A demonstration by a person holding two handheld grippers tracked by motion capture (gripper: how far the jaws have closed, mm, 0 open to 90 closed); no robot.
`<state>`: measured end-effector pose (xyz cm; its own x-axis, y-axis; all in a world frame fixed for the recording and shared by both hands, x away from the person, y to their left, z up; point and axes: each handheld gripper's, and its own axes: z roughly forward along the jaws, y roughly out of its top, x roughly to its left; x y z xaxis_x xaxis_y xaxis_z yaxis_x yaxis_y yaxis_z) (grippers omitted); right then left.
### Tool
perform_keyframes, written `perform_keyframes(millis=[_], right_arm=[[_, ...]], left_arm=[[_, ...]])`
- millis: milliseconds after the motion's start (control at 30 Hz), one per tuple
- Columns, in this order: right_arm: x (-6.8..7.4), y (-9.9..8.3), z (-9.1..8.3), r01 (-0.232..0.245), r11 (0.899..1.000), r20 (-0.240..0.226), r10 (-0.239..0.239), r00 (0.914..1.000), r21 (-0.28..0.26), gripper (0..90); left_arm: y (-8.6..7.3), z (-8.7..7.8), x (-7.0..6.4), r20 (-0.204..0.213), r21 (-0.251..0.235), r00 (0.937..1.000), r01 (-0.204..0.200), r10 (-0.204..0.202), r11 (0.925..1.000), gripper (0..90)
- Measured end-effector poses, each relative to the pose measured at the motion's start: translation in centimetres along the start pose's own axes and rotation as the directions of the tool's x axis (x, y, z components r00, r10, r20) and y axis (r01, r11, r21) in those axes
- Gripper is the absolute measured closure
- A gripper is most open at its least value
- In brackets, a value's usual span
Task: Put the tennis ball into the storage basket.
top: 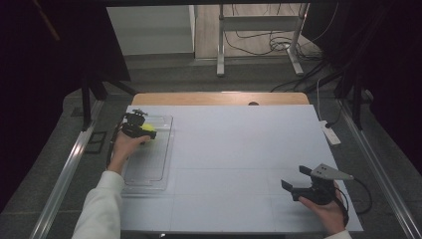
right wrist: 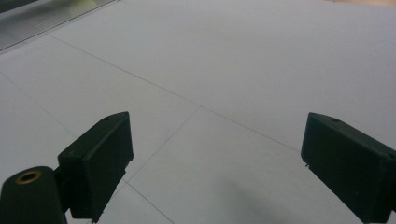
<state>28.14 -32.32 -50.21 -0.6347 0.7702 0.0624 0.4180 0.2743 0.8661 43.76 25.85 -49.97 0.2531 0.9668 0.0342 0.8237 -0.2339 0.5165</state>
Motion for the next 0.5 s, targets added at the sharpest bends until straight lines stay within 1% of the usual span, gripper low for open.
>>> perform_keyframes(millis=[133,167,233,267,333,500], right_arm=[[0.0,0.0,0.1,0.002,1.000,0.000,-0.002,1.0000,0.001,9.3],[0.0,0.0,0.1,0.002,1.000,0.000,-0.002,1.0000,0.001,9.3],[0.0,0.0,0.0,0.001,1.000,0.000,-0.001,1.0000,0.000,9.2],[0.0,0.0,0.0,0.001,1.000,0.000,-0.001,1.0000,0.000,9.3],[0.0,0.0,0.0,0.001,1.000,0.002,-0.002,1.0000,0.001,9.3],[0.0,0.0,0.0,0.001,1.000,0.001,-0.001,1.0000,0.001,9.3]], left_arm=[[0.1,-0.6,-0.2,0.016,-0.040,0.9999,0.003,-0.002,0.9992,19.5],[0.1,-0.6,-0.2,0.016,-0.040,0.9999,0.003,-0.002,0.9992,18.3],[0.2,-0.8,-0.3,0.024,-0.057,0.9997,0.006,-0.004,0.9984,16.9],[0.2,-0.8,-0.3,0.032,-0.061,0.9994,0.014,-0.012,0.9980,16.2],[0.2,-1.0,-0.3,0.050,-0.066,0.9986,0.018,-0.015,0.9976,15.2],[0.1,-1.6,-0.3,0.077,-0.103,0.9970,0.016,-0.008,0.9946,13.3]])
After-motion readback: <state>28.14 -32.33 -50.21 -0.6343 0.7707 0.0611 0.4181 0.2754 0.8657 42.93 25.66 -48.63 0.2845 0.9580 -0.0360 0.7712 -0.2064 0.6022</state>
